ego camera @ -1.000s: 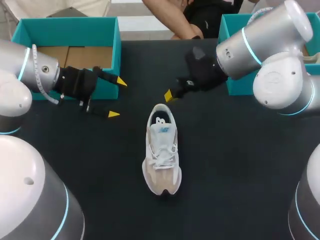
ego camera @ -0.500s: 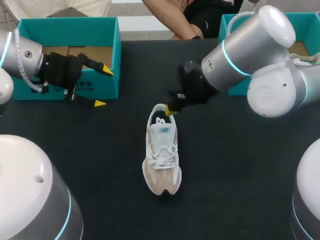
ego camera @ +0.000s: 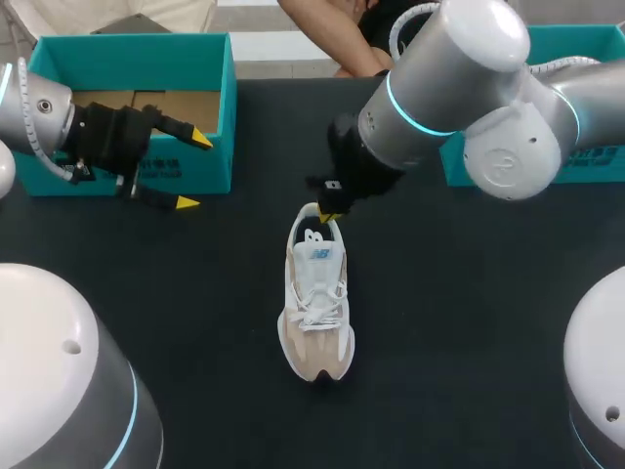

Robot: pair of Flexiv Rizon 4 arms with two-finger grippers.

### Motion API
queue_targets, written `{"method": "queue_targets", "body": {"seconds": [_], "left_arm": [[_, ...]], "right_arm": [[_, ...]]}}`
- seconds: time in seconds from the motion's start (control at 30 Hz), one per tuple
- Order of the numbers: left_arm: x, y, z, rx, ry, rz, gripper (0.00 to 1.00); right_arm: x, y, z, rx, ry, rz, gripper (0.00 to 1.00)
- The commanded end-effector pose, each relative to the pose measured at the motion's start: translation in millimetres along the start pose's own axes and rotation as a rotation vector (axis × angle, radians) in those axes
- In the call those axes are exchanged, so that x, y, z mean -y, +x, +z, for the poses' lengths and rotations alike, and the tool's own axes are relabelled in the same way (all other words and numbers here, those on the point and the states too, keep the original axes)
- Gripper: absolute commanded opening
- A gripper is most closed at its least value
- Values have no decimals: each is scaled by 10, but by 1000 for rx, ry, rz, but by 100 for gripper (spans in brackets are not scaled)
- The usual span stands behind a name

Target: Take the shoe out of the shoebox, open the shoe tongue, remove and reinsert the insole, then place the shoe into the shoebox

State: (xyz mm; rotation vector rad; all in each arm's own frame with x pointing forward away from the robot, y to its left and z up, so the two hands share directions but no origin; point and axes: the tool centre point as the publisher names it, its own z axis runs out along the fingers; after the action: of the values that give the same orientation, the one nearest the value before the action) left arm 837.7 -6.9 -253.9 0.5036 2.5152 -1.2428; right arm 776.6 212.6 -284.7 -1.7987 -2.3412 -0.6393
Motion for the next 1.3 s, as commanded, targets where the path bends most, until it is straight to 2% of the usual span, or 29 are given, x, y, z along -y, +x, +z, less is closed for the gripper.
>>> {"method": "queue_targets", "body": {"seconds": [0.03, 0.07, 0.13, 0.17, 0.23, 0.3, 0.37, 0.43, 0.53, 0.7, 0.83, 1.3], "left_arm": [[4, 6, -6, -1, -2, 0, 100], [4, 6, -6, -1, -2, 0, 100], [4, 6, -6, -1, -2, 0, 100], [4, 6, -6, -1, -2, 0, 100], [4, 6, -6, -1, -2, 0, 100], [4, 6, -6, -1, -2, 0, 100], [4, 6, -6, -1, -2, 0, 100], [4, 6, -6, -1, -2, 0, 100], [4, 6, -6, -1, -2, 0, 100], [4, 6, -6, -1, -2, 0, 100], [4, 6, -6, -1, -2, 0, 100], [4, 6, -6, -1, -2, 0, 100]], "right_arm": [[-19, -32, 98, 171, -27, 125, 0], [-21, -25, 127, 201, -34, 156, 0], [-21, 5, 177, 186, -62, 187, 0], [-22, 15, 210, 237, -47, 200, 0], [-14, 40, 259, 230, -64, 211, 0], [18, 62, 314, 277, -58, 211, 0], [51, 113, 370, 269, -101, 215, 0], [98, 144, 456, 327, -74, 184, 0], [135, 156, 528, 330, -76, 167, 0], [151, 103, 581, 377, -23, 134, 0], [153, 61, 593, 371, -4, 119, 0], [210, -267, 810, 369, 47, 146, 0]]}}
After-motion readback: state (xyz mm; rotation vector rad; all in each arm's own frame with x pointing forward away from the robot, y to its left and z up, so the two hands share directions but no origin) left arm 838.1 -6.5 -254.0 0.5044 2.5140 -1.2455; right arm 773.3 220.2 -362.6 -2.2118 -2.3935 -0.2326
